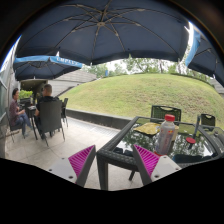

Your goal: Pour water

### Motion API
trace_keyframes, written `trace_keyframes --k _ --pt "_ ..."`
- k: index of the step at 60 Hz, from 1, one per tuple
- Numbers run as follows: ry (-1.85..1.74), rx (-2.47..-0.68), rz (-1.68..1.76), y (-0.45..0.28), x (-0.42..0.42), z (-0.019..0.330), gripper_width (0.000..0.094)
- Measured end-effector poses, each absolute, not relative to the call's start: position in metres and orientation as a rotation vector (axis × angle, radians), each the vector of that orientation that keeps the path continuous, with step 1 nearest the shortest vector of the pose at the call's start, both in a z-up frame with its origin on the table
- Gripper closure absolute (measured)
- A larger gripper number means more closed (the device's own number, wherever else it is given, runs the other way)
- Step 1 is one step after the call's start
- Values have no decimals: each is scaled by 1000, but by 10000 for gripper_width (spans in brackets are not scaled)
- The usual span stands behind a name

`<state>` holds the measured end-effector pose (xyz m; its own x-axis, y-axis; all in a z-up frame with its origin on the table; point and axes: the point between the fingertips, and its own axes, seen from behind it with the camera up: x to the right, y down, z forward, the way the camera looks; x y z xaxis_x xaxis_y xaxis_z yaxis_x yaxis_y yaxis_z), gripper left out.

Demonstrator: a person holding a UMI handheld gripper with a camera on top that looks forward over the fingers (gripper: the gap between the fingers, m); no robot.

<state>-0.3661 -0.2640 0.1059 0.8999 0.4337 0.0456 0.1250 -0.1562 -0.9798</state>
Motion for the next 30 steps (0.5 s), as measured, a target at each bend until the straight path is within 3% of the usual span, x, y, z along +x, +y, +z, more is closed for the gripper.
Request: trace_keyframes --k 14,30 --pt "-416 -1682 330 -274 -368 124 153" --pt "-347 -1664 256 -269 -298 135 151"
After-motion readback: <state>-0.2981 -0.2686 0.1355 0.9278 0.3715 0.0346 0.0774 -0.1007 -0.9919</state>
